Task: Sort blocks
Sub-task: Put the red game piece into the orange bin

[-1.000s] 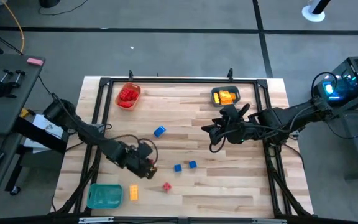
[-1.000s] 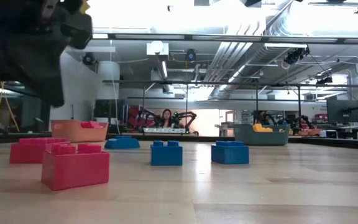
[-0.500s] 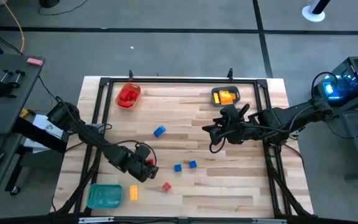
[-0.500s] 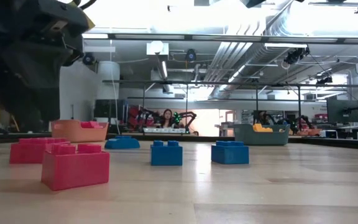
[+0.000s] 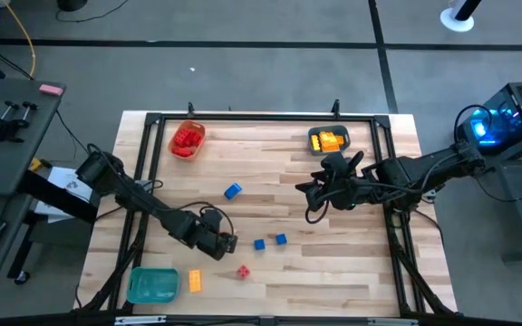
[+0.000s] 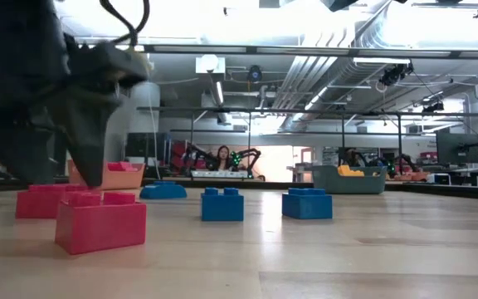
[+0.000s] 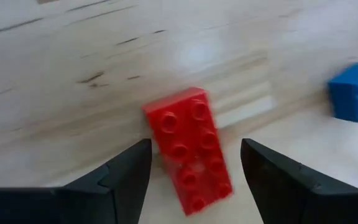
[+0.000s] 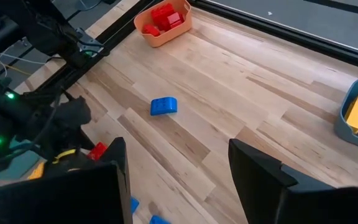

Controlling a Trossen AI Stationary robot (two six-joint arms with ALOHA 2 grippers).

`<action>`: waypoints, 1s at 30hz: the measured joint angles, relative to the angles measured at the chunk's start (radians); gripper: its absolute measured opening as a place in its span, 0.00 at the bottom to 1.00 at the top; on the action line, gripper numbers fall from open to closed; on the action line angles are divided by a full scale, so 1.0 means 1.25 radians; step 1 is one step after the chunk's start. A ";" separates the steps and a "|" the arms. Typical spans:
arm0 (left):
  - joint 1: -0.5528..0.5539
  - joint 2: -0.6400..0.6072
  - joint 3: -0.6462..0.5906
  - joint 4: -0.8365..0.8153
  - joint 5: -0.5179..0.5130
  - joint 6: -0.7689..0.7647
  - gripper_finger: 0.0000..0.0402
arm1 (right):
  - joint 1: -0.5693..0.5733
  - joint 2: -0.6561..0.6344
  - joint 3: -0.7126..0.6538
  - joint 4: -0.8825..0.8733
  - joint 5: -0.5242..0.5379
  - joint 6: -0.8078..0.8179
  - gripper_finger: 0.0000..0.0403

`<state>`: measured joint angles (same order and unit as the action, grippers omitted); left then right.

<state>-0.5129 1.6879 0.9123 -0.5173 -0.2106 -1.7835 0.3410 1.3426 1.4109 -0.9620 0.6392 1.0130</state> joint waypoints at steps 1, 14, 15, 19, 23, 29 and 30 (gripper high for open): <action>0.002 0.010 0.000 -0.002 0.006 -0.009 0.58 | 0.000 0.000 0.000 0.000 0.000 0.000 0.40; 0.002 0.047 0.003 -0.043 0.048 0.060 0.53 | 0.000 0.000 0.000 -0.005 -0.004 0.000 0.40; 0.003 0.047 0.003 -0.044 0.056 0.074 0.50 | 0.000 0.000 0.000 -0.005 -0.004 0.000 0.40; 0.002 0.042 0.002 -0.045 0.075 0.115 0.27 | 0.000 0.000 0.000 -0.006 -0.004 -0.001 0.40; 0.007 -0.004 -0.003 -0.054 0.080 0.170 0.23 | 0.000 0.000 0.000 -0.006 -0.003 -0.003 0.40; 0.086 -0.217 -0.001 -0.140 -0.086 0.290 0.23 | 0.000 0.000 0.000 -0.007 -0.012 -0.001 0.40; 0.108 -0.259 -0.003 -0.165 -0.110 0.328 0.23 | 0.000 0.000 0.000 -0.006 -0.016 0.000 0.40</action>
<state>-0.3773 1.3641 0.9089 -0.7240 -0.3483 -1.3741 0.3412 1.3426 1.4109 -0.9691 0.6189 1.0129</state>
